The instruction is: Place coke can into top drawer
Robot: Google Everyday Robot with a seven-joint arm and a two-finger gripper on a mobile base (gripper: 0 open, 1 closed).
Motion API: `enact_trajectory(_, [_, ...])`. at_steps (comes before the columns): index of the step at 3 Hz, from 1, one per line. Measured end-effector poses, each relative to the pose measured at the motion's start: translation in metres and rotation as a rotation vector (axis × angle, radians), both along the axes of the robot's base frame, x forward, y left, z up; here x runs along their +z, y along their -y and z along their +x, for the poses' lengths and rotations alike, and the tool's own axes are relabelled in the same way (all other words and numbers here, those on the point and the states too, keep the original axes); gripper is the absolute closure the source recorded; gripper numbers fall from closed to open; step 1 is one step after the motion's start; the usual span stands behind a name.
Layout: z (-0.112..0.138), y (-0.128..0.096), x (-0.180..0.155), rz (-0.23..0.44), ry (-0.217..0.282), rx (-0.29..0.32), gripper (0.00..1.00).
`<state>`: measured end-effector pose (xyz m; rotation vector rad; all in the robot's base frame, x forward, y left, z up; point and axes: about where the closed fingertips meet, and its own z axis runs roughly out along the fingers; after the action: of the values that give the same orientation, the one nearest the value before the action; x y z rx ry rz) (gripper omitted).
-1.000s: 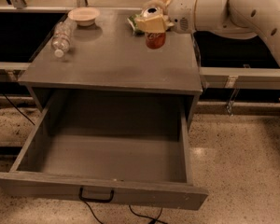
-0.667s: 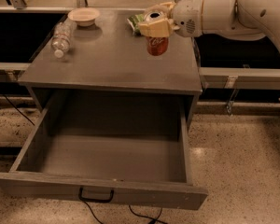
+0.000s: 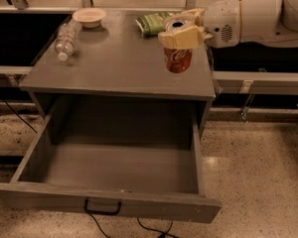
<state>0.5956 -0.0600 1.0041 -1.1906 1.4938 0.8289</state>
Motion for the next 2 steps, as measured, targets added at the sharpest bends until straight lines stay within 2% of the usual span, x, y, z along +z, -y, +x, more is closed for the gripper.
enact_trajectory(1, [-0.006, -0.002, -0.009, 0.005, -0.006, 0.002, 1.00])
enact_trajectory(2, [-0.034, -0.004, -0.032, 0.018, -0.028, 0.014, 1.00])
